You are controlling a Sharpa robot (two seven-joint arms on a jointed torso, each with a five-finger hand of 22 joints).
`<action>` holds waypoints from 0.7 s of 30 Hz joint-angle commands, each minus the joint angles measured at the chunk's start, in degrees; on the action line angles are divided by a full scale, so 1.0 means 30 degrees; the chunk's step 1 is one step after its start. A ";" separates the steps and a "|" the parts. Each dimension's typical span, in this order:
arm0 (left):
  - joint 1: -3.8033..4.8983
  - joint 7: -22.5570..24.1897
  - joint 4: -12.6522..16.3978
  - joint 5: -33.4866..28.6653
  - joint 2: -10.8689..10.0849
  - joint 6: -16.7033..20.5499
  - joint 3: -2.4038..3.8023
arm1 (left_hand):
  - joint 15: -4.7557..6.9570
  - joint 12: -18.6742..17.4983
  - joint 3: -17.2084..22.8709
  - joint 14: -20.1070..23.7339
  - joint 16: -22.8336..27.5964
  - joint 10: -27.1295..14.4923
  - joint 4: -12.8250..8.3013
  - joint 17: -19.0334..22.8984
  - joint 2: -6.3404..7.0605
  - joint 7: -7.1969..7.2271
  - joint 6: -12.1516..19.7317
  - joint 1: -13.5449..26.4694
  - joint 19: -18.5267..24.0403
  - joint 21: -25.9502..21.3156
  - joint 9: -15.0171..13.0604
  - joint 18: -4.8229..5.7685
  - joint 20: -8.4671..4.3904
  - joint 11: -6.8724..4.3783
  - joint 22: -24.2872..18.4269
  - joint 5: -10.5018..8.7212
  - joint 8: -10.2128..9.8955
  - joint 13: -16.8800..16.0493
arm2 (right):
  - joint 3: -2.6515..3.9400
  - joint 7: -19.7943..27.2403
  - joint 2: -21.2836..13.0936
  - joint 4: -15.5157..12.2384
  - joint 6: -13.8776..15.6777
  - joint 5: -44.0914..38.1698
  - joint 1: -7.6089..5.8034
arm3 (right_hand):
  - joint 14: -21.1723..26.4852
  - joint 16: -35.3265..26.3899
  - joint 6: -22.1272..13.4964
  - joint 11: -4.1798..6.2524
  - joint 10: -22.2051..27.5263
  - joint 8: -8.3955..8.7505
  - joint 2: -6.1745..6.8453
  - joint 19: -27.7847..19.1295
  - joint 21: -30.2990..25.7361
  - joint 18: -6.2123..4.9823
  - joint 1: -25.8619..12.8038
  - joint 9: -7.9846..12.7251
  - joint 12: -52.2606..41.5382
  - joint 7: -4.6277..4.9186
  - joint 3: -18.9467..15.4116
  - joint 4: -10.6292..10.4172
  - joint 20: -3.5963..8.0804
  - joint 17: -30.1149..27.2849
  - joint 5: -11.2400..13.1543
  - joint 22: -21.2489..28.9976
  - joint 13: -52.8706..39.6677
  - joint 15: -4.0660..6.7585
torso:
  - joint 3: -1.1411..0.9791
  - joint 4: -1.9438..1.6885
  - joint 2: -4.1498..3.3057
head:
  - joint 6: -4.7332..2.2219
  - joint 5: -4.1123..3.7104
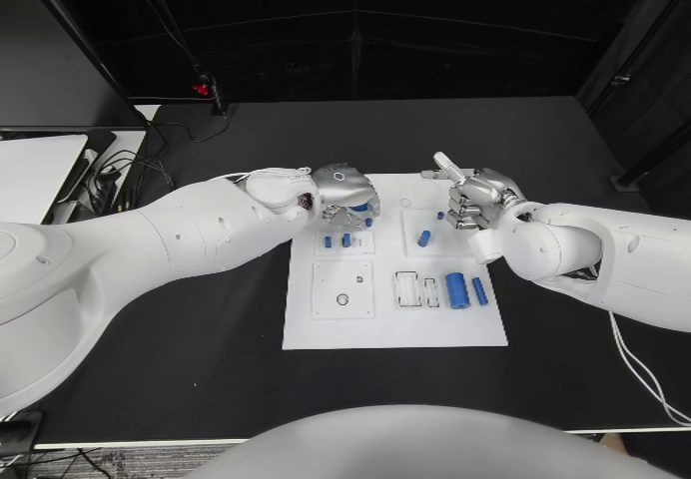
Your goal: Assemble the parts on the task board
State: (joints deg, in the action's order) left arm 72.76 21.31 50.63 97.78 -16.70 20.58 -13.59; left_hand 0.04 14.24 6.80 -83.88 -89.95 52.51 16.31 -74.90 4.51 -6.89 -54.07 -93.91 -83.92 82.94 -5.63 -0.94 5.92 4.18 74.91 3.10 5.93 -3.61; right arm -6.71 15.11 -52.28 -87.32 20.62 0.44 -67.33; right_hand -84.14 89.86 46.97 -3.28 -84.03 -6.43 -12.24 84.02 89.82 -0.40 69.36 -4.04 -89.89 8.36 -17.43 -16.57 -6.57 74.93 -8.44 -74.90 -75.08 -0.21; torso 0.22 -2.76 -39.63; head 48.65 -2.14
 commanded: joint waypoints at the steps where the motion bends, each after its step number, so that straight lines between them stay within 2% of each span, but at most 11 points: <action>1: -0.0002 -0.0144 -0.0111 0.0859 0.0107 -0.0501 0.0017 | -0.0148 -0.0135 0.0162 -0.2039 -0.0016 0.0207 0.0011 -0.5033 0.0021 0.0020 -0.0153 -0.0200 -0.0405 -0.0115 0.0031 -0.0369 -0.0062 0.0000 0.3827 -0.0037 -0.0057 0.0018 | 0.0009 0.0239 0.0017 -0.0046 -0.0048 -0.0048 -0.0025 | -0.1952 0.0047 0.0042 -0.0130 -0.1990 -0.0091 -0.0111 0.1992 0.0061 0.0135 0.0034 0.0019 -0.0036 0.0045 -0.0090 0.0019 -0.0146 0.5023 0.0027 -0.5032 -0.4972 -0.0138 | -0.0003 0.0001 -0.0006 | 0.0010 0.0029; 9: -0.0041 -0.0251 -0.0149 0.1020 0.0171 -0.0578 0.0017 | -0.0270 -0.0188 0.0308 -0.2039 -0.0016 0.0276 0.0059 -0.5033 -0.0046 -0.0100 -0.0157 -0.0247 -0.0466 -0.0038 0.0081 -0.0339 0.0011 0.0076 0.3874 -0.0034 -0.0126 0.0021 | 0.0009 0.0234 0.0037 -0.0067 -0.0076 -0.0048 -0.0025 | -0.1952 0.0047 0.0065 -0.0141 -0.1990 -0.0104 -0.0119 0.1992 0.0061 0.0135 0.0034 0.0016 -0.0036 0.0049 -0.0094 0.0017 -0.0150 0.5023 0.0014 -0.5032 -0.4972 -0.0145 | 0.0018 0.0033 -0.0009 | 0.0022 -0.0036; 14: -0.0048 -0.0300 -0.0229 0.1150 0.0171 -0.0684 0.0017 | -0.0349 -0.0265 0.0506 -0.2039 -0.0016 0.0306 0.0091 -0.5033 -0.0196 -0.0166 -0.0194 -0.0295 -0.0455 -0.0070 0.0122 -0.0343 0.0084 0.0141 0.3867 -0.0029 -0.0175 0.0027 | 0.0009 0.0238 -0.0005 -0.0148 -0.0060 -0.0048 -0.0025 | -0.1952 0.0047 0.0075 -0.0146 -0.1990 -0.0110 -0.0122 0.1992 0.0061 0.0135 0.0035 0.0014 -0.0036 0.0051 -0.0094 0.0017 -0.0152 0.5023 0.0008 -0.5032 -0.4972 -0.0147 | -0.0008 0.0005 -0.0007 | 0.0101 -0.0092; 21: -0.0053 -0.0212 -0.0353 0.1193 0.0236 -0.0738 0.0017 | -0.0401 -0.0319 0.0655 -0.2039 -0.0016 0.0359 0.0126 -0.5033 -0.0362 -0.0190 -0.0236 -0.0214 -0.0402 -0.0165 0.0155 -0.0367 0.0139 0.0169 0.3830 -0.0027 -0.0211 0.0026 | 0.0009 0.0218 -0.0003 -0.0149 -0.0058 -0.0048 -0.0025 | -0.1952 0.0047 0.0082 -0.0150 -0.1990 -0.0115 -0.0125 0.1992 0.0061 0.0135 0.0035 0.0013 -0.0036 0.0053 -0.0096 0.0017 -0.0154 0.5023 0.0004 -0.5032 -0.4972 -0.0150 | -0.0006 0.0005 0.0002 | 0.0144 -0.0087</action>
State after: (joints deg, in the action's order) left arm 72.60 20.86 49.70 100.48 -16.08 19.22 -13.51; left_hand -0.90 13.52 8.39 -83.97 -89.95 53.33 16.63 -74.90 3.98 -7.30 -54.48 -94.44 -83.92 82.72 -5.24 -0.94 5.93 4.59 74.91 3.11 5.66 -3.62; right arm -6.71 15.20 -52.31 -87.64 20.63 0.44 -67.33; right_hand -84.15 89.86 46.97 -3.28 -84.03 -6.43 -12.24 84.03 89.82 -0.41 69.36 -4.04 -89.89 8.36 -17.42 -16.57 -6.57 74.92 -8.44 -74.91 -75.05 -0.21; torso 0.22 -2.74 -39.64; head 49.07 -2.44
